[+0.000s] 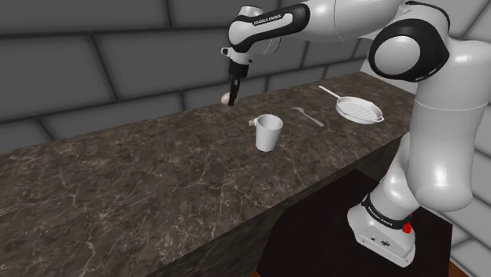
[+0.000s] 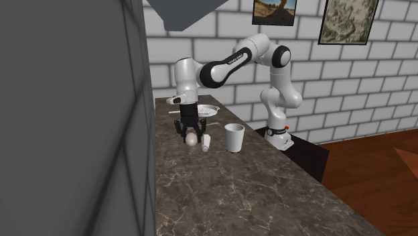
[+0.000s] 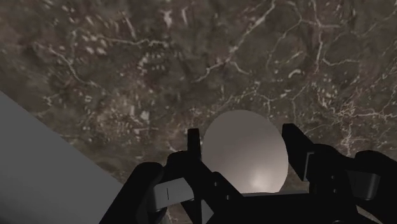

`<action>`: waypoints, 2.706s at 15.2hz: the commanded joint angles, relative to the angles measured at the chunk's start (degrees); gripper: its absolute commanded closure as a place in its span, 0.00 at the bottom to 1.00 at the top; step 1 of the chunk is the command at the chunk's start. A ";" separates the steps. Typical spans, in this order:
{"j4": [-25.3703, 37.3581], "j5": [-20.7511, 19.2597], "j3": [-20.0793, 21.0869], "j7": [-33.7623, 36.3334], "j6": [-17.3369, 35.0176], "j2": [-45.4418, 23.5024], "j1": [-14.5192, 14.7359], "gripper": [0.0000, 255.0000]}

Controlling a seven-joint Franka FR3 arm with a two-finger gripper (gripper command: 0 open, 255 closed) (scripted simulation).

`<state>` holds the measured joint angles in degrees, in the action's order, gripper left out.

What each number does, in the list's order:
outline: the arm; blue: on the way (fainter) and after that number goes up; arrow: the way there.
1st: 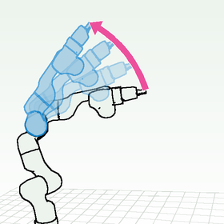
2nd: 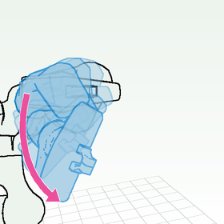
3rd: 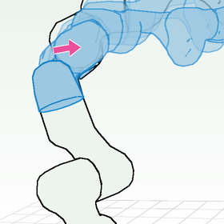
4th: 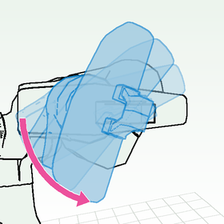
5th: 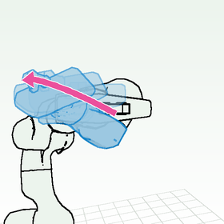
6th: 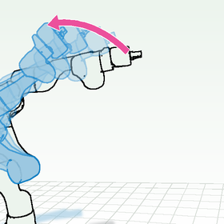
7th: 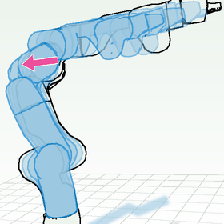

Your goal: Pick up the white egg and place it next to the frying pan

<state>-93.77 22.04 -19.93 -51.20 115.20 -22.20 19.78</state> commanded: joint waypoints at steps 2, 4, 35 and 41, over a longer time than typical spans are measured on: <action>1.52 -0.46 -0.17 0.64 -1.93 0.51 -0.02 1.00; 2.51 -0.76 -0.28 1.05 -3.22 0.89 -0.03 1.00; -29.82 -14.78 -15.64 -23.90 -3.38 30.88 -13.69 1.00; -29.90 -17.13 -20.41 -31.19 -5.34 32.06 -17.52 1.00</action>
<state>-123.47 5.43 -39.63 -81.21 110.14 9.47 2.90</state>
